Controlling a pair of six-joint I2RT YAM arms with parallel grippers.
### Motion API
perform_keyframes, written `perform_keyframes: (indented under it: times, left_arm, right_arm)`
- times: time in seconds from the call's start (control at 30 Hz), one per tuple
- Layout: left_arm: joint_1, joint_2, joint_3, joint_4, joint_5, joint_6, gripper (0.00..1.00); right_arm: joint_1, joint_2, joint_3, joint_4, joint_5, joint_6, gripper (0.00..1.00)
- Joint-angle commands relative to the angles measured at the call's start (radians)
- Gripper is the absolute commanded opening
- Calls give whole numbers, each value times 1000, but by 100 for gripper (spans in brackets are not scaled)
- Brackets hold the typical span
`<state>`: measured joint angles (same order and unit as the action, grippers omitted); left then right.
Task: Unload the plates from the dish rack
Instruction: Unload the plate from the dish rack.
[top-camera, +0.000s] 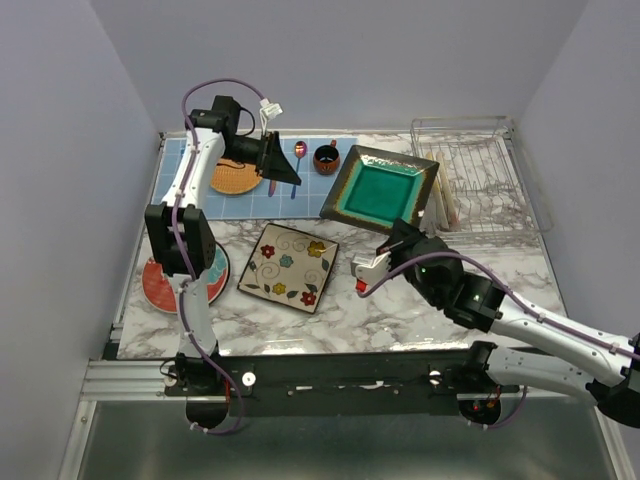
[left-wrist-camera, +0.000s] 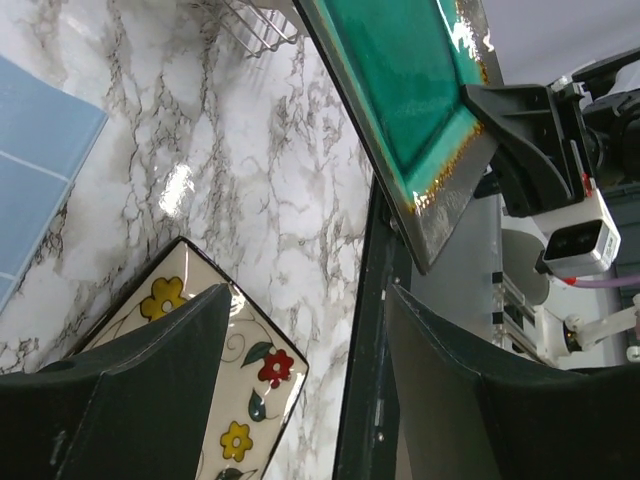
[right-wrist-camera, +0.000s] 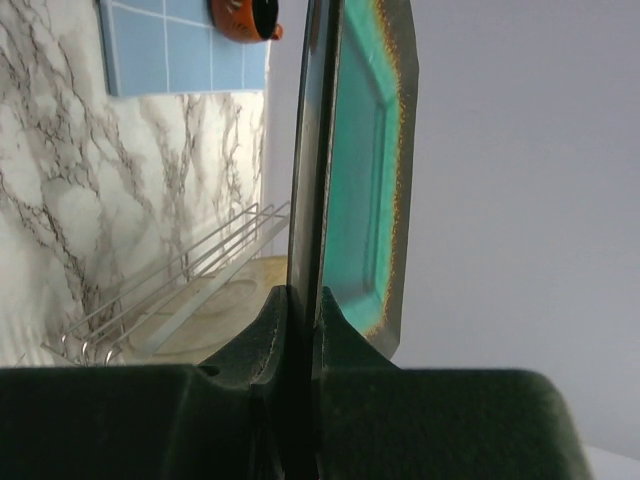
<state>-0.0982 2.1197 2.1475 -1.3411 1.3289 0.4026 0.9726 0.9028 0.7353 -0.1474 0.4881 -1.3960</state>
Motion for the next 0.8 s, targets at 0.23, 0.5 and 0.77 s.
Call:
perform_keyframes:
  times: [0.23, 0.5, 0.77]
  left_arm:
    - [-20, 97, 114, 91, 18, -264, 71]
    - [-74, 100, 124, 151, 1, -318, 72]
    - [-98, 118, 127, 161, 1, -328, 71]
  right_arm:
    - [89, 36, 33, 301, 49, -74, 1]
    - [159, 79, 15, 342, 47, -92, 1]
    - [195, 111, 32, 361, 44, -98, 1]
